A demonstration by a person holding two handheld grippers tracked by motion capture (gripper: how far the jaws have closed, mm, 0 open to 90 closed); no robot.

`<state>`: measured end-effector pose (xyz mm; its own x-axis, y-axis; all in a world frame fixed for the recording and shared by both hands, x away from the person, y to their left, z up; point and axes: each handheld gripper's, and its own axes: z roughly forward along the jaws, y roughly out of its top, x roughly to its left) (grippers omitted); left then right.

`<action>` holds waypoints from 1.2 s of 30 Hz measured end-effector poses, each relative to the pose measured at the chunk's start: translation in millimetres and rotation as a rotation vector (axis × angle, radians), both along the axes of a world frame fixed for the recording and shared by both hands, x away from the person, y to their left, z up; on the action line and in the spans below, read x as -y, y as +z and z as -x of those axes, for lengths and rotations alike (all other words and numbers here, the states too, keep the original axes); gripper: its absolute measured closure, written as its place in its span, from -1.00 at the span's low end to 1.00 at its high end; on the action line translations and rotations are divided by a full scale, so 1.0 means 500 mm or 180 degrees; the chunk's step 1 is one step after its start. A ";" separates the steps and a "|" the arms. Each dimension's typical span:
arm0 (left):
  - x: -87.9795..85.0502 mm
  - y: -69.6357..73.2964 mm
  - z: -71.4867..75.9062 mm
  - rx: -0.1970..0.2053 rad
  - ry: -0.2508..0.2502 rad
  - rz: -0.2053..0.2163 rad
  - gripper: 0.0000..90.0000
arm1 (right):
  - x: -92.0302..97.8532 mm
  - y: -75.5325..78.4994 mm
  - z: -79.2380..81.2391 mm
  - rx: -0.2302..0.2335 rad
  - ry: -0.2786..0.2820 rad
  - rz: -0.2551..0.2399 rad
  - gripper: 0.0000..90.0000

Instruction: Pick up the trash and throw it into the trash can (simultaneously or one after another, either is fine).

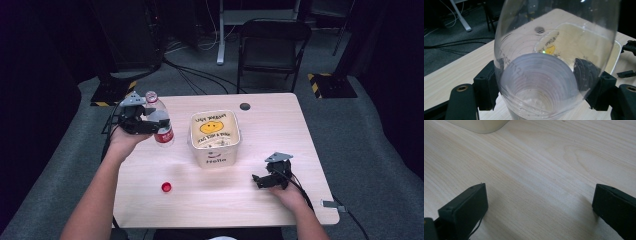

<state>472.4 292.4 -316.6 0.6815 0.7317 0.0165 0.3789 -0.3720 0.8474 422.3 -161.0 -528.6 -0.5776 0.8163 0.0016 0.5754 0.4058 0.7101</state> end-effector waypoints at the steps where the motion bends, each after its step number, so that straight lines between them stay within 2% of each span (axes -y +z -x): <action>1: 0.002 0.004 -0.001 -0.0004 -0.0016 -0.0002 -0.43 | 0.000 0.000 0.000 0.0001 0.0001 0.0000 -1.00; 9: 0.032 0.039 -0.012 0.0008 -0.0132 -0.0013 -0.43 | 0.000 0.000 0.000 0.0001 0.0001 0.0001 -1.00; 12: 0.041 0.051 -0.017 -0.0008 -0.0186 0.0044 -0.43 | 0.000 0.000 0.000 0.0002 0.0001 0.0002 -1.00; 19: 0.054 0.069 -0.029 0.0008 -0.0207 0.0086 -0.43 | -0.002 0.000 0.002 -0.0010 -0.0025 -0.0017 -1.00; 29: 0.075 0.113 -0.039 0.0084 -0.0281 0.0086 -0.43 | -0.002 0.000 0.003 -0.0008 -0.0012 -0.0018 -1.00; 36: 0.098 0.128 -0.046 0.0104 -0.0332 0.0094 -0.43 | -0.002 0.000 0.003 -0.0007 -0.0011 -0.0018 -1.00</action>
